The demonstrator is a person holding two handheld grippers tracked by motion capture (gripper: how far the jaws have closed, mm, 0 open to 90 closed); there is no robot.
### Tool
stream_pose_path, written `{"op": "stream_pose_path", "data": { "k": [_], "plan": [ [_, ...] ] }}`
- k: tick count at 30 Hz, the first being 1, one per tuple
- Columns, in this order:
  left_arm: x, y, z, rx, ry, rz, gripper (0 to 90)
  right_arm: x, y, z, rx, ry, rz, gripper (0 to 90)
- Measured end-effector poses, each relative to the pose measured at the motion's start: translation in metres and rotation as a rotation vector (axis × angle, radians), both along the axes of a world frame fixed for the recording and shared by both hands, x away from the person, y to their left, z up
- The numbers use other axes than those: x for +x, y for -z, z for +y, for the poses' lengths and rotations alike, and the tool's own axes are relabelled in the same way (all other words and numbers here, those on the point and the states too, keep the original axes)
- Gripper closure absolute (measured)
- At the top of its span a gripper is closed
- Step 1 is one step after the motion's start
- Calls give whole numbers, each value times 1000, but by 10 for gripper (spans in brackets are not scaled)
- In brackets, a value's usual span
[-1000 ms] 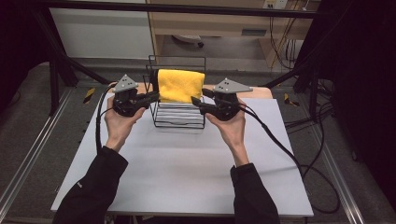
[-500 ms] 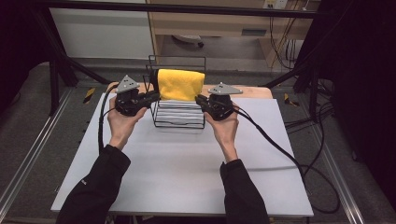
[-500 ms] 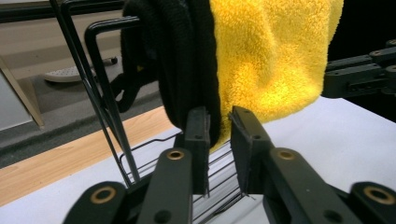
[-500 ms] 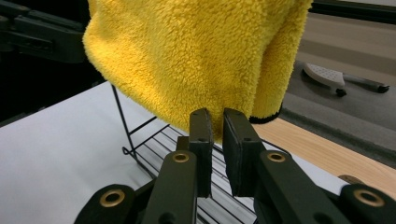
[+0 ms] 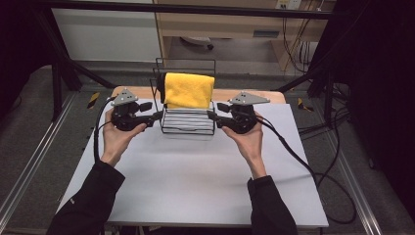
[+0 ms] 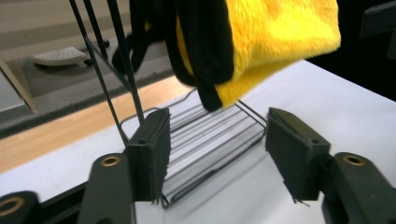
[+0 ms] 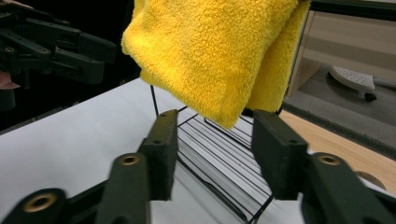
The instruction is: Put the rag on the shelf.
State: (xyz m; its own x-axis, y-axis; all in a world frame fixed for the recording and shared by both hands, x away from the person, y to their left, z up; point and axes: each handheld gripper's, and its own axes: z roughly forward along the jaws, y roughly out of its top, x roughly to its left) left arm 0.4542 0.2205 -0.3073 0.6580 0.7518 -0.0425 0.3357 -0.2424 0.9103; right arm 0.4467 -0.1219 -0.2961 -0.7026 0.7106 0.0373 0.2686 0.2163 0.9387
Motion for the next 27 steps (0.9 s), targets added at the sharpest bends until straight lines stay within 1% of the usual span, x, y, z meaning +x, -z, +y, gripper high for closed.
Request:
{"op": "stream_pose_path", "data": {
  "k": [3,7,9,13,18,20,21,22,27],
  "plan": [
    [-5,6,4,1,25,9,348,-4,2,-8,-5,5,12,410],
    [-12,16,9,9,49,12,278,-9,8,-20,7,10,31,311],
    [-15,22,12,17,54,17,245,-12,11,-25,6,11,34,255],
    [-23,35,17,54,57,20,182,-19,18,-37,-10,16,49,171],
    [-32,45,23,64,57,28,150,-25,29,-52,-20,23,82,105],
    [-37,49,26,74,56,30,136,-28,35,-58,-16,21,95,91],
    [-39,51,27,72,55,33,131,-29,38,-61,-15,20,105,84],
    [-42,53,28,70,55,35,131,-30,41,-63,-15,23,103,80],
    [-53,64,34,68,54,47,131,-38,58,-76,-28,25,130,51]
  ]
}}
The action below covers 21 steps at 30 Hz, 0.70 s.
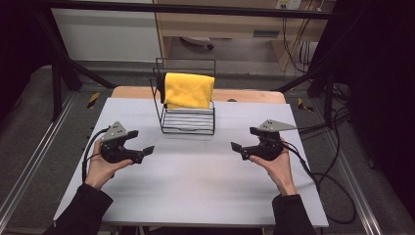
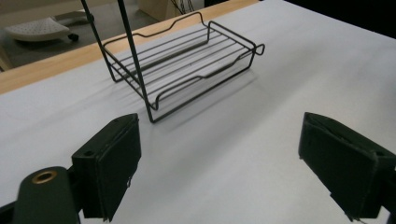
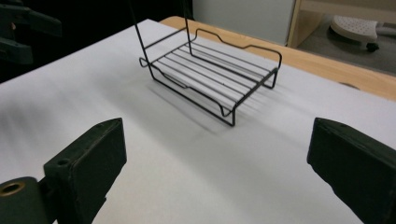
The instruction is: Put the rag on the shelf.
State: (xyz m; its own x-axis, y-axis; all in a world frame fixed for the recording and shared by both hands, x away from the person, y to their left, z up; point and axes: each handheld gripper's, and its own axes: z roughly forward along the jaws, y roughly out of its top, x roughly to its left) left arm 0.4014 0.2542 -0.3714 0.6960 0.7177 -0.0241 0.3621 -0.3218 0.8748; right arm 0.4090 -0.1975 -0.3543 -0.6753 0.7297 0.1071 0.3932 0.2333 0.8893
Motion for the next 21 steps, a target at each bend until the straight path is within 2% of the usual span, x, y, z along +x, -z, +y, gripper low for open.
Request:
{"op": "stream_pose_path", "data": {
  "k": [9,16,21],
  "plan": [
    [-12,25,8,20,-3,41,119,-14,25,-14,-16,0,44,22],
    [-19,41,16,14,-5,55,114,-23,46,-26,-15,13,78,9],
    [-23,49,20,41,-9,68,112,-30,60,-35,-19,12,98,6]
  ]
}}
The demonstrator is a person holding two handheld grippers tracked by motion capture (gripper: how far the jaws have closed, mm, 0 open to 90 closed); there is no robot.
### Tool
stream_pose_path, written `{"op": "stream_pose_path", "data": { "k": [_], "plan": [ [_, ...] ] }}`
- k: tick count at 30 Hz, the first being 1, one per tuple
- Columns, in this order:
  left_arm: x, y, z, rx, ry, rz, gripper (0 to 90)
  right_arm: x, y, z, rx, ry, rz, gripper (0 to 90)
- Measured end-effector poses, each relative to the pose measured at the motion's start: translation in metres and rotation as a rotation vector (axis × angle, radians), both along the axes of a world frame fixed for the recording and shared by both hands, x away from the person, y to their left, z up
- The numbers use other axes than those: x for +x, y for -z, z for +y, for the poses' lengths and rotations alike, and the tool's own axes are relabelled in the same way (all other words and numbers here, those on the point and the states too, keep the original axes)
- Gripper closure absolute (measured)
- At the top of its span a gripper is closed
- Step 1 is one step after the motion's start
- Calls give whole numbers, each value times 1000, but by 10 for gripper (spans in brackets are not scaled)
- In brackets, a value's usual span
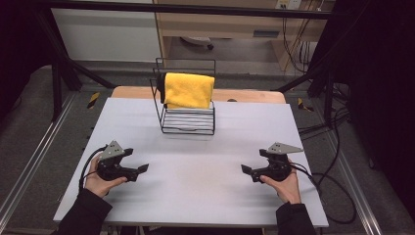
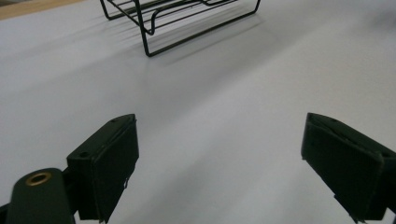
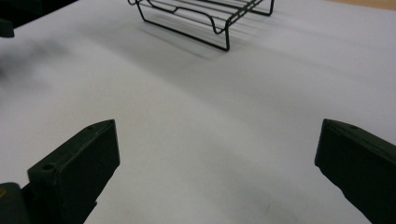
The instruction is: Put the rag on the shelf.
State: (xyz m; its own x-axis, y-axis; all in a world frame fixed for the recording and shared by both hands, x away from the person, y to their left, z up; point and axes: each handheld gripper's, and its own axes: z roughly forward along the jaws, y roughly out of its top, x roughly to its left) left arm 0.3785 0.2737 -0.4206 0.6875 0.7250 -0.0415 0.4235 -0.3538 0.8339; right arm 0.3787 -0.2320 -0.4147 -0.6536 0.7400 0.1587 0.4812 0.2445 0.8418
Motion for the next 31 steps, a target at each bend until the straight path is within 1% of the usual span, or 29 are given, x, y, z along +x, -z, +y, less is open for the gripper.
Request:
{"op": "stream_pose_path", "data": {
  "k": [4,8,10,16,17,19,21,23,31],
  "plan": [
    [-3,6,4,-7,-2,3,113,-4,9,-7,-14,-9,6,6],
    [-5,14,7,-3,2,18,115,-9,16,-13,-6,-8,13,6],
    [-6,17,9,-3,2,20,115,-10,20,-17,-13,-2,15,6],
    [-10,26,10,17,1,24,113,-17,29,-27,-4,5,34,6],
    [-10,26,9,18,1,25,113,-17,30,-29,-7,3,26,6],
    [-11,28,10,22,1,20,113,-18,32,-32,-4,10,38,6],
    [-11,28,11,12,0,23,113,-18,34,-35,-6,16,43,6],
    [-11,29,11,13,0,21,113,-18,35,-36,-6,18,45,6],
    [-11,30,12,12,-2,29,113,-18,36,-35,-11,22,49,6]
  ]
}}
